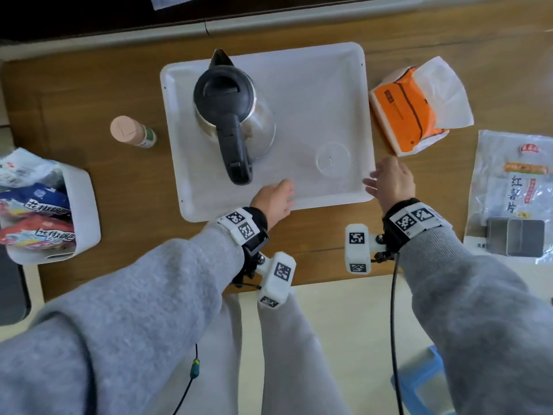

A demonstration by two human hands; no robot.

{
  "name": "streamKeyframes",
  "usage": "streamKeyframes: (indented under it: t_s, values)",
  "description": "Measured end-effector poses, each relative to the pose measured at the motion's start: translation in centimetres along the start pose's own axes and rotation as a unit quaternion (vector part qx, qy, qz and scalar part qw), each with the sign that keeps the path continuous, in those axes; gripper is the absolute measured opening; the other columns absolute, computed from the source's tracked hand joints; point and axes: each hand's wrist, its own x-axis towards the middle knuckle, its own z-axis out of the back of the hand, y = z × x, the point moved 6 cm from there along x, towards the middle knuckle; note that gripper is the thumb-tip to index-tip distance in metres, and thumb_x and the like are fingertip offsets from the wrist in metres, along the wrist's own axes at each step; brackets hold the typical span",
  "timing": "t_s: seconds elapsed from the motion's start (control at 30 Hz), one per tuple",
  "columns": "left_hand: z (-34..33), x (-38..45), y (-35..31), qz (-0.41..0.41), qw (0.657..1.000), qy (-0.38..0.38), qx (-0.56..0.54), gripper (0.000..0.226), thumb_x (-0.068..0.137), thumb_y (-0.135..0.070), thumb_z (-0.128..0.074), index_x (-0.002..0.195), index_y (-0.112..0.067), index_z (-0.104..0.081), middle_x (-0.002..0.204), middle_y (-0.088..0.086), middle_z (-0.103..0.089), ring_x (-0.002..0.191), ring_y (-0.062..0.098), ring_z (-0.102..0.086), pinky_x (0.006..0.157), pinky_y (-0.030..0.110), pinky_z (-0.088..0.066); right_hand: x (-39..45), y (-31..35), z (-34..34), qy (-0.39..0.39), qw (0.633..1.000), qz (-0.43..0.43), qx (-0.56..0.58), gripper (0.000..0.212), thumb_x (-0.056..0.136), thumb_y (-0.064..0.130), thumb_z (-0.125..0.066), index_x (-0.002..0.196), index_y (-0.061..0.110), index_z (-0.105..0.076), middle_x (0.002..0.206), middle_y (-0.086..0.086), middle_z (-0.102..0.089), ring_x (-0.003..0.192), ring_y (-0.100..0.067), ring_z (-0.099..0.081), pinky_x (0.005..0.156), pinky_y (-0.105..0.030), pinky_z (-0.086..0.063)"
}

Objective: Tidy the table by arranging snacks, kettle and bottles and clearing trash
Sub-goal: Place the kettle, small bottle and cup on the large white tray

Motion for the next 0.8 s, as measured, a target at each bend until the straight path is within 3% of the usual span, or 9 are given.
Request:
streamKeyframes:
  t_s: [0.1, 0.2, 0.27, 0.4, 0.53, 0.7, 0.8]
  values:
    - [-4.6, 0.4, 2.9, 0.048, 0.998, 0.03, -0.019, 0.013, 0.102, -0.017, -0.036, 0.095, -0.015, -0.046, 0.098, 0.004, -0.043, 0.082, 0.013, -0.045, 0.063, 0.018, -0.035, 1.7, -4.5, 7.4, -0.04, 0.997, -0.072, -0.005, 0.039, 0.098, 0.027, -0.038, 0.105, 0.002, -0.067, 0.082, -0.008, -0.065, 0.07, -0.021, -0.063, 0.082, -0.042, -0.058]
    - [-7.1, 1.1, 4.7, 0.074, 0.997, 0.004, -0.006, 0.017, 0.101, -0.02, -0.037, 0.099, -0.011, -0.05, 0.099, 0.002, -0.051, 0.082, 0.01, -0.05, 0.064, 0.017, -0.037, 2.4, -8.5, 11.4, 0.009, 0.993, -0.118, -0.028, 0.036, 0.098, 0.024, -0.04, 0.078, 0.008, -0.064, 0.075, -0.011, -0.065, 0.065, -0.025, -0.062, 0.074, -0.04, -0.058]
    - [-8.9, 1.8, 4.9, 0.081, 0.996, -0.005, 0.026, 0.021, 0.1, -0.024, -0.036, 0.096, -0.015, -0.055, 0.103, 0.005, -0.052, 0.081, 0.01, -0.052, 0.066, 0.019, -0.038, 2.8, -10.0, 12.7, 0.048, 0.992, -0.11, -0.048, 0.037, 0.102, 0.02, -0.04, 0.076, 0.007, -0.063, 0.072, -0.011, -0.065, 0.065, -0.025, -0.061, 0.065, -0.034, -0.054]
    - [-11.7, 3.6, 4.7, 0.083, 0.993, -0.036, 0.077, 0.043, 0.102, -0.028, -0.036, 0.131, -0.003, -0.055, 0.133, 0.009, -0.058, 0.124, 0.023, -0.056, 0.087, 0.026, -0.044, 3.7, -12.0, 13.8, 0.107, 0.985, -0.114, -0.078, 0.031, 0.101, 0.013, -0.043, 0.085, 0.004, -0.068, 0.073, -0.009, -0.074, 0.074, -0.027, -0.067, 0.066, -0.032, -0.054]
    - [-13.5, 4.7, 4.2, 0.076, 0.988, -0.059, 0.12, 0.044, 0.102, -0.031, -0.036, 0.132, -0.004, -0.055, 0.137, 0.01, -0.059, 0.121, 0.022, -0.059, 0.086, 0.026, -0.046, 3.6, -13.2, 12.1, 0.183, 0.972, -0.127, -0.082, 0.025, 0.103, 0.019, -0.05, 0.107, 0.004, -0.069, 0.097, -0.012, -0.076, 0.092, -0.027, -0.071, 0.083, -0.037, -0.058]
    - [-15.2, 7.4, -0.8, 0.017, 0.99, -0.114, 0.077, 0.044, 0.102, -0.035, -0.04, 0.131, -0.007, -0.056, 0.129, 0.007, -0.063, 0.115, 0.022, -0.062, 0.083, 0.026, -0.05, 6.3, -7.6, 8.6, 0.223, 0.97, -0.042, -0.081, 0.017, 0.091, 0.031, -0.056, 0.086, 0.022, -0.069, 0.1, -0.005, -0.077, 0.099, -0.031, -0.073, 0.093, -0.046, -0.06]
    - [-15.8, 9.5, -5.5, -0.023, 0.99, -0.131, 0.046, 0.051, 0.101, -0.045, -0.04, 0.136, -0.009, -0.052, 0.133, 0.007, -0.06, 0.113, 0.021, -0.06, 0.096, 0.032, -0.048, 8.6, -2.4, 7.2, 0.232, 0.967, 0.03, -0.102, 0.022, 0.086, 0.036, -0.048, 0.09, 0.024, -0.066, 0.1, -0.004, -0.075, 0.098, -0.028, -0.073, 0.094, -0.05, -0.059]
